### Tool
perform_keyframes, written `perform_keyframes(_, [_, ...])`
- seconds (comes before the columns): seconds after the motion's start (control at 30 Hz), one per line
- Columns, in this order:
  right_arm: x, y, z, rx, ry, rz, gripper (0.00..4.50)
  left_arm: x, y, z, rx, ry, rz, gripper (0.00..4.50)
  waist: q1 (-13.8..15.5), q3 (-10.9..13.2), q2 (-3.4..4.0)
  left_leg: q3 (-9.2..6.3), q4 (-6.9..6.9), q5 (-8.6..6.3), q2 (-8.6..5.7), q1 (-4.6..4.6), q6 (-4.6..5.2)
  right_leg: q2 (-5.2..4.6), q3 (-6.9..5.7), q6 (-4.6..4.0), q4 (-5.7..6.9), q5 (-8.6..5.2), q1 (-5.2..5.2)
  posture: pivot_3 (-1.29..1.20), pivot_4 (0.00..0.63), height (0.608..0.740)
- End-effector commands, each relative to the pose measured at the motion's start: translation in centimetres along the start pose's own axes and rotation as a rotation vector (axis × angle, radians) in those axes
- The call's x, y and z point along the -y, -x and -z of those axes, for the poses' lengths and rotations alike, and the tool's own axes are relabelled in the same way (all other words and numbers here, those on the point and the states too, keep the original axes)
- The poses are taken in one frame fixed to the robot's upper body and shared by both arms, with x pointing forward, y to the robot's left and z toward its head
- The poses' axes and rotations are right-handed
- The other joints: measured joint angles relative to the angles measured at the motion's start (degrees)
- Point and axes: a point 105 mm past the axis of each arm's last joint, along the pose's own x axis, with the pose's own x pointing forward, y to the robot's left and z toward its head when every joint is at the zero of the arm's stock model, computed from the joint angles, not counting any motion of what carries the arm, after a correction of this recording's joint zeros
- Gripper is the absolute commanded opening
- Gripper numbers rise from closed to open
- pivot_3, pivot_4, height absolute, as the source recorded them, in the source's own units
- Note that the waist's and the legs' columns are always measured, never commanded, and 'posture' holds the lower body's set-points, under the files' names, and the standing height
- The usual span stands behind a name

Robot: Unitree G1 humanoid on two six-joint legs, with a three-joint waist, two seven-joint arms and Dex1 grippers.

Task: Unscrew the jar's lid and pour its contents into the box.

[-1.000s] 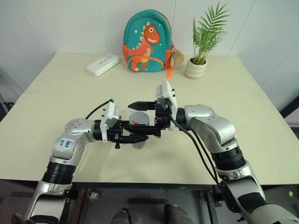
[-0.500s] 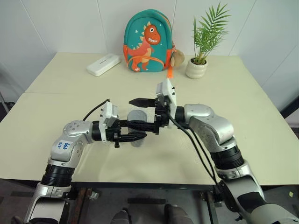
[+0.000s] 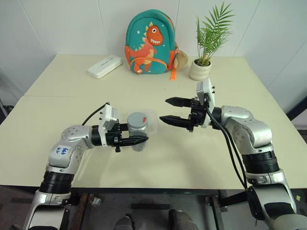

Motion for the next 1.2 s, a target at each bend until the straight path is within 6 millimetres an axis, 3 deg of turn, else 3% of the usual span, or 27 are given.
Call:
perform_keyframes(0.03, [-2.5,-1.5,-2.0,0.067,0.019,-0.124,4.49,0.2,0.3,-1.3,0.024,-0.055,0.006,1.97,-0.02,0.0,0.0,0.0,0.01,0.0,0.0,0.01,0.0,0.0,0.0,0.0,0.01,0.0,0.01,0.0,0.15,0.74])
perform_keyframes(0.3, [-4.6,-5.7,-1.4,0.022,0.059,-0.18,4.49,0.2,0.2,-1.2,0.015,-0.065,-0.007,1.97,-0.03,0.0,0.0,-0.01,0.02,0.02,0.0,0.01,0.0,0.0,0.0,0.0,0.04,0.0,0.0,0.0,0.15,0.74])
perform_keyframes(0.63, [-3.8,-9.7,-2.0,0.044,0.1,-0.13,4.49,0.1,-0.2,-1.6,0.027,-0.072,0.003,1.97,0.14,0.0,0.0,-0.01,0.02,0.02,0.0,0.01,-0.01,0.0,-0.01,-0.01,0.06,0.0,-0.01,0.0,0.15,0.74])
perform_keyframes(1.0, [-1.2,-6.3,-1.1,0.009,0.101,-0.034,4.49,0.2,-0.3,-1.8,0.038,-0.08,0.0,1.97,0.42,0.0,0.0,-0.01,0.01,0.02,0.0,0.0,-0.01,0.0,-0.01,-0.01,0.03,0.0,0.0,0.0,0.15,0.74])
perform_keyframes(1.2, [0.5,-3.2,-2.2,0.042,0.076,0.031,4.49,0.2,-0.3,-1.8,0.037,-0.08,-0.002,1.97,0.35,0.0,0.0,-0.01,0.01,0.02,0.0,0.0,-0.01,0.0,-0.01,-0.01,0.03,0.0,0.0,0.0,0.15,0.74])
